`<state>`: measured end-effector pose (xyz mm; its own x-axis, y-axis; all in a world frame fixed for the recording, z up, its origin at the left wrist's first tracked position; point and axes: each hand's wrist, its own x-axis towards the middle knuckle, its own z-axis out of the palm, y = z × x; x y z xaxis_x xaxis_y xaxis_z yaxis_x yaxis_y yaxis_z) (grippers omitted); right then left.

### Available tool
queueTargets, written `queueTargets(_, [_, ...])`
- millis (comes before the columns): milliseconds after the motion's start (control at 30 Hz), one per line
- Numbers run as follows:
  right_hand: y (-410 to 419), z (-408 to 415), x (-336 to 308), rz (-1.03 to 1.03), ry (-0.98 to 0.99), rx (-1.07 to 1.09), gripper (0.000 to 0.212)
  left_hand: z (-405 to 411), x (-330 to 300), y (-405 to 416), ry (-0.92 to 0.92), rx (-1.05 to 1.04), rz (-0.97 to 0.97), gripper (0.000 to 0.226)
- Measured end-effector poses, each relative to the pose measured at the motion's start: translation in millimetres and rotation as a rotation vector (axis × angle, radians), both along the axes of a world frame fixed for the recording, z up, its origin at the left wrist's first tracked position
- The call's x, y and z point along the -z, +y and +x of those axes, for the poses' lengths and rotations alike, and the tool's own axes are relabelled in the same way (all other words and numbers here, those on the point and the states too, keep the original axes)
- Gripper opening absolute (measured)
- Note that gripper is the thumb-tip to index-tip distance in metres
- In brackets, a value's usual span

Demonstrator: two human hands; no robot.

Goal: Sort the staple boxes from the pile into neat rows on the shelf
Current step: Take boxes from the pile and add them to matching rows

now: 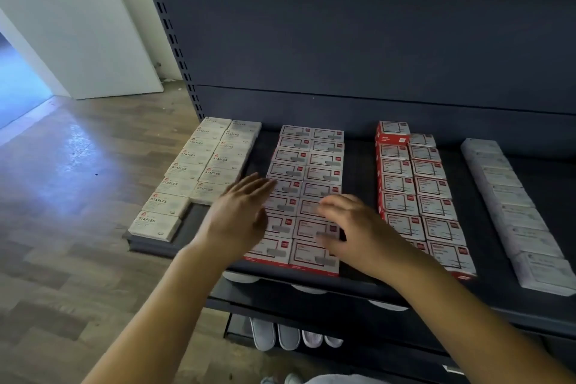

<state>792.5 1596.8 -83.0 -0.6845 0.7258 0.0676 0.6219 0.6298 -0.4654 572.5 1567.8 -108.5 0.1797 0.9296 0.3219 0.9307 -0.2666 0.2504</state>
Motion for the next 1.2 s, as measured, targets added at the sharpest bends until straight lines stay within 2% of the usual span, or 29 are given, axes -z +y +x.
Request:
queueTargets(267, [4, 73, 12, -0.003, 0.000, 0.084, 0.050, 116, -20, -7, 0.038, 0.109, 0.059, 0.048])
queueTargets(433, [6, 139, 7, 0.003, 0.056, 0.124, 0.049, 185, -22, -4, -0.010, 0.179, 0.050, 0.047])
queueTargets(567, [6, 197, 9, -0.004, 0.092, 0.163, 0.047, 239, -23, -3, 0.020, 0.193, 0.079, 0.046])
queueTargets(933, [4, 338, 31, -0.067, 0.188, 0.264, 0.037, 384, 0, 4, -0.060, 0.266, -0.002, 0.042])
queueTargets(1033, [8, 370, 37, -0.056, 0.209, 0.370, 0.036, 412, 1, 11, -0.051, 0.271, -0.025, 0.043])
queueTargets(1133, [23, 395, 36, 0.010, 0.287, 0.594, 0.032, 433, -7, 27, 0.071, 0.310, -0.031, 0.045])
queueTargets(1200, [44, 407, 37, 0.041, 0.298, 0.717, 0.033, 445, -16, 44, 0.144, 0.321, -0.109, 0.046])
